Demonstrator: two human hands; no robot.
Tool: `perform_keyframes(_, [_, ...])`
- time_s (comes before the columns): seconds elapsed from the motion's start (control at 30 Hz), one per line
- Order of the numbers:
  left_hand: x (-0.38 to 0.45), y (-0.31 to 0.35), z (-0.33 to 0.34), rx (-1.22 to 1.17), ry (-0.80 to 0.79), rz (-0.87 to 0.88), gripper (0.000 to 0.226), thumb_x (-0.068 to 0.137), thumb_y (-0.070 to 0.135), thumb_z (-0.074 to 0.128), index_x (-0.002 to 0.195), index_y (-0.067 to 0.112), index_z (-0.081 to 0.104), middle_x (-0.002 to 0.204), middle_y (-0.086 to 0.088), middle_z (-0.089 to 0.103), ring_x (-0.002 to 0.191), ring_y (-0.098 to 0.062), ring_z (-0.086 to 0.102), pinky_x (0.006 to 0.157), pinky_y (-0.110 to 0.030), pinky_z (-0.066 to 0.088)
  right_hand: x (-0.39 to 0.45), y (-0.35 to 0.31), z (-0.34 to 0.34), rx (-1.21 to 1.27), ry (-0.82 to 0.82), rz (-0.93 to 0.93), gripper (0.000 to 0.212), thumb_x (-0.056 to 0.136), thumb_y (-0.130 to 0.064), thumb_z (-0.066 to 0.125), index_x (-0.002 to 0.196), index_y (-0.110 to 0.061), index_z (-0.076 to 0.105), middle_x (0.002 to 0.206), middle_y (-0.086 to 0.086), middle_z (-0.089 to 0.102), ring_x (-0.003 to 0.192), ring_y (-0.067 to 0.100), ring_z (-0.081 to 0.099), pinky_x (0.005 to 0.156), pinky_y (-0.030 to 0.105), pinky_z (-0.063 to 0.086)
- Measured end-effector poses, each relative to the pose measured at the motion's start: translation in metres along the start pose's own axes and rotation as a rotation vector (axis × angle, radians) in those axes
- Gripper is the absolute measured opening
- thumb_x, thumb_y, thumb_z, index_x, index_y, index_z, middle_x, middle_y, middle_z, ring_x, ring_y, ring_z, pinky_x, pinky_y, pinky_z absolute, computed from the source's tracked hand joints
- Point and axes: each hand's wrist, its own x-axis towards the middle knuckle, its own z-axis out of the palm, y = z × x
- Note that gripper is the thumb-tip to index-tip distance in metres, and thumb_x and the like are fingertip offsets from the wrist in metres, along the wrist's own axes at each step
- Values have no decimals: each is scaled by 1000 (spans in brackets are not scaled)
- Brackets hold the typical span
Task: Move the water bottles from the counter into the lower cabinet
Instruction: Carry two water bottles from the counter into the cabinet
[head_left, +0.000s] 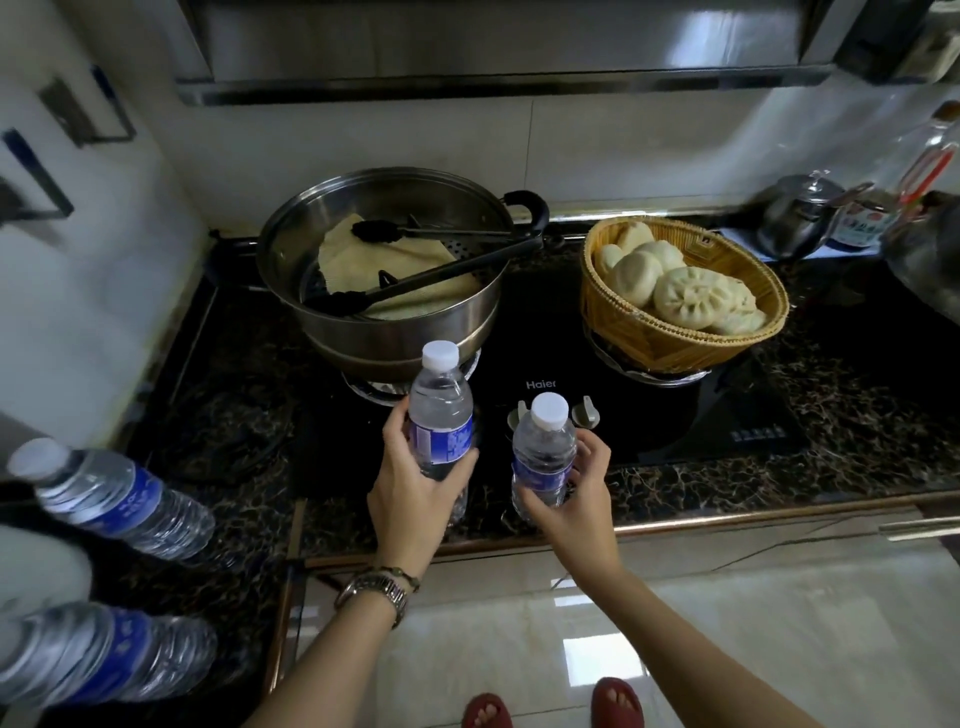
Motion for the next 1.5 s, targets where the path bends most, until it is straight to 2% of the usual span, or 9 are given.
perform_keyframes(0.1, [-7, 6, -12, -21, -16, 11, 85, 66, 43, 79, 134, 39, 28, 126, 13, 56, 102, -2, 59, 74, -10, 45, -1, 5, 1, 14, -15, 37, 84, 72, -10, 80, 132, -30, 25, 125, -14, 50, 115, -3, 53, 93, 22, 50])
perform_keyframes(0.23, [-21, 10, -23, -48, 26, -1, 84, 64, 41, 81, 133, 42, 33, 124, 17, 57, 105, 3, 57, 83, -19, 51, 1, 5, 0, 27, -39, 44, 85, 73, -9, 80, 132, -34, 24, 129, -3, 52, 113, 1, 57, 92, 19, 51])
perform_keyframes(0.43, [-43, 15, -30, -37, 131, -80, 83, 61, 42, 83, 130, 44, 37, 110, 20, 63, 94, 3, 62, 80, -30, 55, 14, 2, -11, 5, -173, -15, 79, 75, -10, 79, 130, -27, 25, 118, -13, 54, 107, 3, 60, 87, 16, 52])
perform_keyframes(0.53, [-53, 22, -30, -34, 209, -102, 81, 60, 37, 84, 128, 45, 40, 107, 25, 62, 94, 3, 62, 81, -29, 54, 22, -2, -23, -13, -219, -63, 77, 74, -15, 79, 132, -18, 28, 113, -6, 60, 101, 7, 64, 88, 28, 55])
perform_keyframes(0.7, [-73, 46, -20, -36, 360, -152, 81, 58, 32, 87, 124, 46, 42, 102, 28, 62, 91, 6, 61, 79, -20, 50, 37, -20, -51, 8, -323, -148, 76, 74, -22, 79, 132, -22, 31, 111, -4, 63, 95, -1, 63, 84, 21, 52])
perform_keyframes(0.87, [-102, 76, -1, -57, 505, -198, 81, 57, 28, 88, 119, 51, 43, 105, 20, 66, 91, 4, 64, 83, -26, 52, 53, -44, -81, 37, -503, -289, 76, 75, -23, 79, 133, -22, 30, 111, -9, 62, 96, -10, 60, 76, 3, 45])
perform_keyframes(1.17, [-195, 109, 24, -82, 880, -356, 80, 56, 26, 88, 115, 54, 41, 100, 21, 65, 89, 4, 64, 86, -37, 54, 25, -72, -97, 85, -832, -441, 75, 69, -22, 84, 124, -29, 33, 95, -15, 66, 85, -6, 65, 76, 12, 49])
perform_keyframes(1.33, [-268, 118, 17, -1, 1069, -454, 82, 52, 42, 87, 118, 53, 40, 105, 21, 66, 92, 2, 64, 84, -39, 55, -32, -82, -93, 125, -1047, -516, 74, 68, -15, 84, 121, -25, 35, 87, -15, 67, 79, -8, 64, 69, 3, 44])
perform_keyframes(1.5, [-353, 121, 11, 100, 1227, -529, 85, 54, 45, 84, 125, 41, 38, 106, 14, 66, 92, -8, 66, 77, -44, 56, -106, -88, -88, 147, -1261, -562, 73, 67, -23, 85, 118, -36, 34, 99, -16, 67, 85, -5, 65, 74, 15, 50])
